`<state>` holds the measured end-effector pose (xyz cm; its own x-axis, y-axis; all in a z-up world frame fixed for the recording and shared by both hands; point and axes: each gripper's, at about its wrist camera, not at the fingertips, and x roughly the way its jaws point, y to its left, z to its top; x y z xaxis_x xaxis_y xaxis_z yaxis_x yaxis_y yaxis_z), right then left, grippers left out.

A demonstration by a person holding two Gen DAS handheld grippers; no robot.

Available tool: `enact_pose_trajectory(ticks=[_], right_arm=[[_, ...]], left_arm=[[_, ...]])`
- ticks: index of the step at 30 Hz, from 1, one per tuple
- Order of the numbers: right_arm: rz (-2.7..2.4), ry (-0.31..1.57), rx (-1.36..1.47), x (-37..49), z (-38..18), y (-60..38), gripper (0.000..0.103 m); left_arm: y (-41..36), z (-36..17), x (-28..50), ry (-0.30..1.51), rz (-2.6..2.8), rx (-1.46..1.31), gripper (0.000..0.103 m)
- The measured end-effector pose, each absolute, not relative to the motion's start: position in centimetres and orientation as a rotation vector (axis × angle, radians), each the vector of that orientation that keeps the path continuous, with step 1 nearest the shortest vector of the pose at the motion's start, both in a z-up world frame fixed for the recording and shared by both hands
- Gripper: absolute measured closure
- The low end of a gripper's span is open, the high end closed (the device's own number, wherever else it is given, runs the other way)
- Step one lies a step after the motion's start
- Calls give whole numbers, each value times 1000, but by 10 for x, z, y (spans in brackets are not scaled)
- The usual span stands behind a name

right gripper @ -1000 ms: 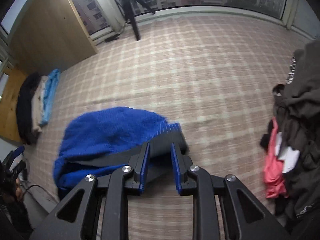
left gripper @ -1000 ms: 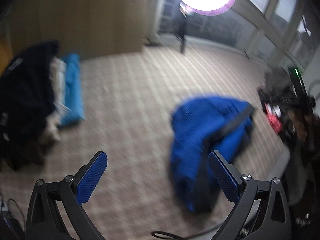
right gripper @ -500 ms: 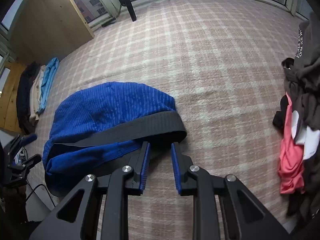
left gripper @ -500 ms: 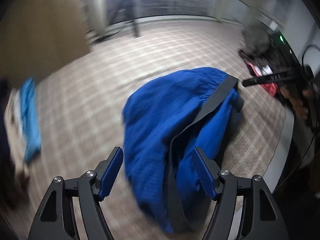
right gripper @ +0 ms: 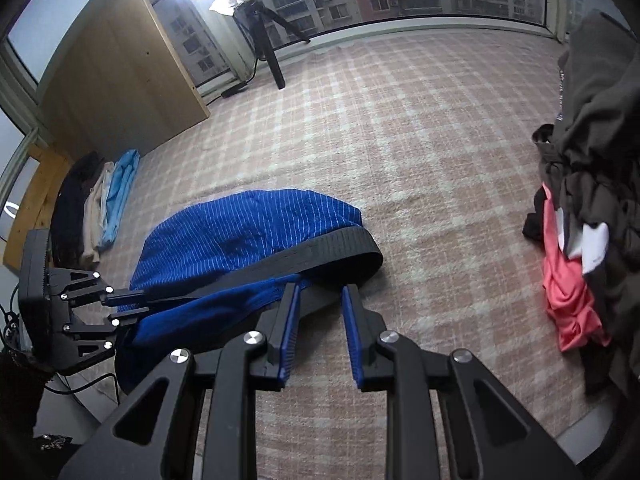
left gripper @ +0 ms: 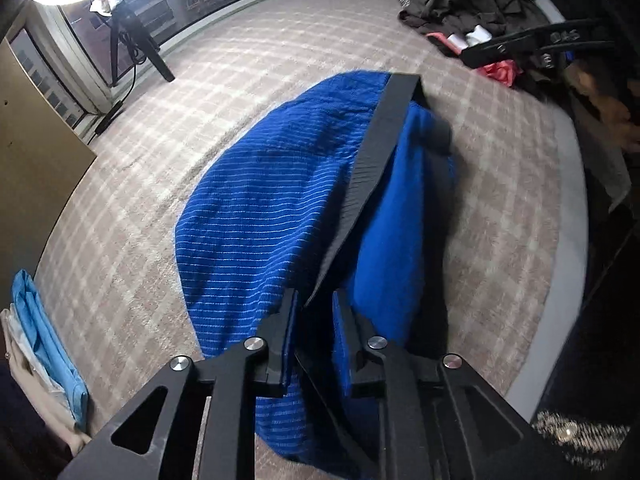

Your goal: Fold clothes

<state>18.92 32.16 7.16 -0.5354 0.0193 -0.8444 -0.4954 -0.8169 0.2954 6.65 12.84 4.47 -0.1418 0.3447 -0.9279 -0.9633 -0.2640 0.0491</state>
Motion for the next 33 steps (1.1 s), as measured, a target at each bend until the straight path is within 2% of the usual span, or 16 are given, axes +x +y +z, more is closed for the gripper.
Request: enact_pose_trajectory(ticks=[5, 6, 10, 18, 22, 33], right_arm=[[2392, 767, -1307, 190, 68, 318, 81], [2393, 762, -1311, 190, 68, 317, 81], [2392, 751, -1319, 189, 69, 314, 81], [2388, 767, -1336, 189, 66, 312, 81], [2389, 766, -1343, 189, 64, 309, 76], [2385, 798, -1358, 189, 58, 306, 76]], left_arm=[[120, 50, 58, 822, 1597, -1064, 84], [121, 50, 58, 824, 1592, -1066, 90], [125, 44, 67, 838, 1531, -1040, 93], [132, 45, 60, 872, 1581, -1024, 90], [134, 47, 57, 897, 1564, -1006, 90], [157, 23, 64, 994, 1478, -1010, 89]])
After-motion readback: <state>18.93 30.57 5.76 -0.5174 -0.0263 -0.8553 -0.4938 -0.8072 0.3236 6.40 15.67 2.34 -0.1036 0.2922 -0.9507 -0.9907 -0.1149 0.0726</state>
